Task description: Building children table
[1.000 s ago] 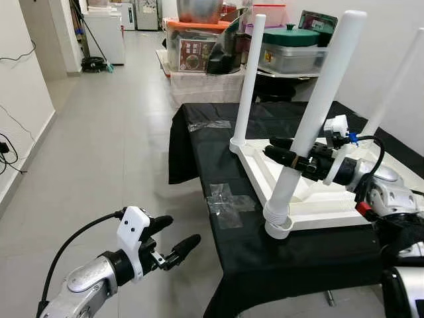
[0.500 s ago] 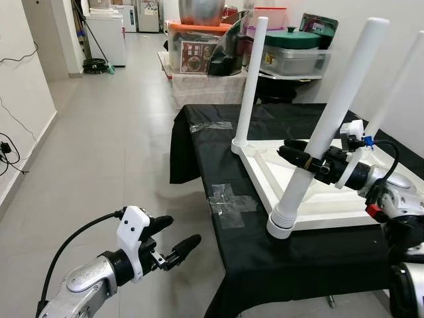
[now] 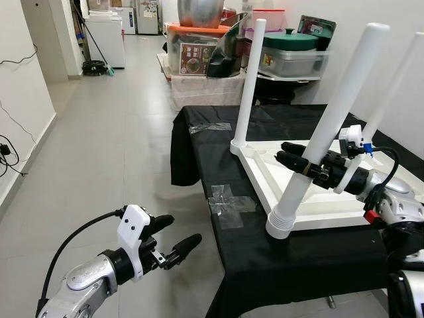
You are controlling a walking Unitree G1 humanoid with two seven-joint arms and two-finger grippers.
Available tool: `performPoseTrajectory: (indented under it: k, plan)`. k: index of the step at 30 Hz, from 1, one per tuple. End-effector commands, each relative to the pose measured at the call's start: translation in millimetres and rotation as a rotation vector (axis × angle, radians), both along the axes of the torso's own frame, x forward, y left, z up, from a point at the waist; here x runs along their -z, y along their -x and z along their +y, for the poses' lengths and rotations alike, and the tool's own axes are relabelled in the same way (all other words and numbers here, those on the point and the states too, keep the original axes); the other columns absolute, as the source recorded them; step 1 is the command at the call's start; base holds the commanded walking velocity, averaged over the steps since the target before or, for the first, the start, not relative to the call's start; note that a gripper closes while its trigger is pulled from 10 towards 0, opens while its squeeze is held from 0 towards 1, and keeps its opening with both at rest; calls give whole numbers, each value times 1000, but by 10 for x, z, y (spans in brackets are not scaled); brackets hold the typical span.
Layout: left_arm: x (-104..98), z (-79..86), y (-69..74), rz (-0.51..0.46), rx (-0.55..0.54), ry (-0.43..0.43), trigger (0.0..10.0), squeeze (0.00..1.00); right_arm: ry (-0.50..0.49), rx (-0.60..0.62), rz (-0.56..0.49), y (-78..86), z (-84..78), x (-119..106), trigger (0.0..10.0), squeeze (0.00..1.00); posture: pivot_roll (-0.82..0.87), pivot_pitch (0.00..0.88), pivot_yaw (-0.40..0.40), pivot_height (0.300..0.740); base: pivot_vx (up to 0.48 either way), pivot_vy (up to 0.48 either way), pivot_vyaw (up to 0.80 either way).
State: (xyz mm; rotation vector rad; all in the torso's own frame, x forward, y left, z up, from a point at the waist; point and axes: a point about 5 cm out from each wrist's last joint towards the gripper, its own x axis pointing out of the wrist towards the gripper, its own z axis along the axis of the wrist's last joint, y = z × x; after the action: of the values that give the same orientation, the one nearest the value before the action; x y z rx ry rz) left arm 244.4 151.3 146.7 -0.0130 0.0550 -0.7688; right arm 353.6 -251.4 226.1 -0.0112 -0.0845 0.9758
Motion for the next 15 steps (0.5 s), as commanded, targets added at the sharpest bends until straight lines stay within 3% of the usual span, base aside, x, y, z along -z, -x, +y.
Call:
performPoseTrajectory:
  k: [1, 9, 10, 12, 14, 15]
  plan:
    - [14, 35, 1, 16, -3, -6, 10000, 0, 29, -51, 172, 51, 74, 360, 10000, 0, 85, 0, -61, 740, 0, 0, 0]
    - [29, 23, 16, 28, 0, 3, 10000, 0, 17, -176, 166, 96, 313, 359, 10000, 0, 82, 0, -64, 740, 0, 0, 0]
    - [29, 30, 8, 29, -2, 3, 10000, 0, -7, -254, 153, 151, 456, 316, 10000, 0, 79, 0, -64, 740, 0, 0, 0]
    - [29, 30, 8, 29, -2, 3, 10000, 0, -7, -254, 153, 151, 456, 316, 10000, 0, 79, 0, -64, 740, 0, 0, 0]
    - [28, 32, 1, 32, -3, 5, 10000, 0, -22, -364, 136, 266, 677, 272, 10000, 0, 76, 0, -61, 740, 0, 0, 0]
    - [28, 32, 1, 32, -3, 5, 10000, 0, -22, -364, 136, 266, 677, 272, 10000, 0, 76, 0, -61, 740, 0, 0, 0]
